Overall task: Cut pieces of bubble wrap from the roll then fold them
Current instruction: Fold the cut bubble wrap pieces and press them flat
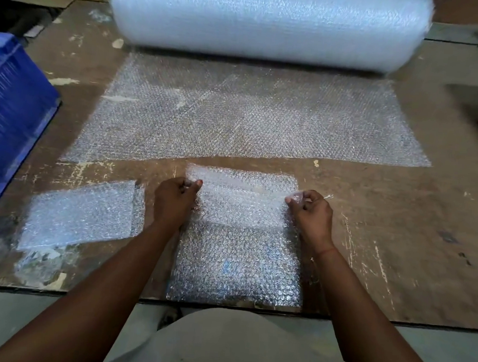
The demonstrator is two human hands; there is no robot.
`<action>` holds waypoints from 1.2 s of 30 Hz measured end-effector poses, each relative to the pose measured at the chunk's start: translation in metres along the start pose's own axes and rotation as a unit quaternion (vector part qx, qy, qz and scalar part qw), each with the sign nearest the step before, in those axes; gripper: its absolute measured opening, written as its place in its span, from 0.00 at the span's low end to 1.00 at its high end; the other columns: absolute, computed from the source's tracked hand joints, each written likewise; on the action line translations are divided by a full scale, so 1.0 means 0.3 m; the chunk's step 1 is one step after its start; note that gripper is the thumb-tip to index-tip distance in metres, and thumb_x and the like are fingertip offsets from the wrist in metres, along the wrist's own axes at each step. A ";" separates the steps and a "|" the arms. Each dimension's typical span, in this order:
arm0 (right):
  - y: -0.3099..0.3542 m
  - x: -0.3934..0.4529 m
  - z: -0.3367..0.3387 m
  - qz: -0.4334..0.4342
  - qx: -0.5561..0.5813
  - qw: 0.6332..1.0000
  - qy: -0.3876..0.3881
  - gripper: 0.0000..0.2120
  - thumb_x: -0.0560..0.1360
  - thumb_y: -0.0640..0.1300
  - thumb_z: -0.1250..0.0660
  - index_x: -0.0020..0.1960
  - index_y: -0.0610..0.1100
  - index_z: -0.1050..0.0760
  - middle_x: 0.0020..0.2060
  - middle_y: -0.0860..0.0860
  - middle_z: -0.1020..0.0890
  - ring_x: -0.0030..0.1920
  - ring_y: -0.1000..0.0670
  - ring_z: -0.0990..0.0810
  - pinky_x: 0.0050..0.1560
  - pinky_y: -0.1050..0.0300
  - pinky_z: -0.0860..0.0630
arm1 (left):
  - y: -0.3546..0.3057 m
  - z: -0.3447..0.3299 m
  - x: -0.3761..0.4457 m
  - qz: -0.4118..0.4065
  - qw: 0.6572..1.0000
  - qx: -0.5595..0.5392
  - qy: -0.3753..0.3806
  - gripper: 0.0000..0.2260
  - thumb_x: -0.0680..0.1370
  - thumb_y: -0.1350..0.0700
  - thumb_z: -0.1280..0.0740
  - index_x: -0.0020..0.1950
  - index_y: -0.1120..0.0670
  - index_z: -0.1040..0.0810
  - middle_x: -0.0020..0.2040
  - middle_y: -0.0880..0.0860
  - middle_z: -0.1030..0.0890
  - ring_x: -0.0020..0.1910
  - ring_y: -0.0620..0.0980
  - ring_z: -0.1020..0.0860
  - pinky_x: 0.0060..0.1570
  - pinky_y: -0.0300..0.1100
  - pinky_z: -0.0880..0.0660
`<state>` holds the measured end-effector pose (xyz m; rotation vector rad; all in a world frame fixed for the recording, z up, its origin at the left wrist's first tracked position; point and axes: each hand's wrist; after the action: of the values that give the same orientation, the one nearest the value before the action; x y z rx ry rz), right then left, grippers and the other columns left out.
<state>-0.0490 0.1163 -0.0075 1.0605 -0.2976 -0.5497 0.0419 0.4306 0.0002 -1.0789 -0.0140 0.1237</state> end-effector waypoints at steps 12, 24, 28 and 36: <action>0.002 -0.002 -0.017 -0.012 -0.029 0.999 -0.028 0.18 0.74 0.55 0.20 0.59 0.53 0.24 0.51 0.49 0.15 0.48 0.51 0.16 0.50 0.51 0.17 | 0.011 -0.013 0.021 0.057 0.998 0.027 -0.003 0.19 0.79 0.46 0.23 0.32 0.52 0.22 0.27 0.46 0.23 0.28 0.45 0.26 0.36 0.42 0.34; 0.007 0.000 -0.018 0.009 -0.053 0.998 -0.027 0.20 0.77 0.59 0.24 0.62 0.52 0.25 0.42 0.55 0.16 0.44 0.48 0.16 0.46 0.45 0.16 | 0.010 -0.009 -0.002 0.031 0.999 0.021 -0.039 0.11 0.81 0.46 0.25 0.47 0.54 0.16 0.39 0.46 0.16 0.42 0.49 0.17 0.39 0.38 0.31; 0.046 -0.045 -0.009 0.050 -0.170 0.983 -0.054 0.21 0.82 0.58 0.31 0.68 0.47 0.30 0.55 0.48 0.15 0.54 0.42 0.16 0.48 0.50 0.23 | -0.043 -0.004 -0.047 -0.017 0.996 0.046 -0.072 0.17 0.84 0.47 0.30 0.67 0.58 0.24 0.49 0.51 0.18 0.49 0.53 0.19 0.46 0.41 0.32; 0.127 -0.161 -0.152 0.256 -0.314 0.902 0.151 0.30 0.88 0.57 0.50 0.87 0.46 0.49 0.86 0.47 0.48 0.86 0.46 0.52 0.83 0.47 0.54 | -0.047 -0.101 -0.148 -0.268 0.916 0.281 0.105 0.32 0.87 0.38 0.43 0.86 0.53 0.43 0.85 0.58 0.40 0.85 0.58 0.42 0.80 0.57 0.40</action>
<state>-0.0562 0.1912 0.0064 0.3924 -0.0984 0.0158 0.0013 0.3927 0.0004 -0.4767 -0.0758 -0.4626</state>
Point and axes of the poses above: each hand's wrist, its own x-axis towards the middle knuckle, its own z-axis out of the back of the hand, y = z × x
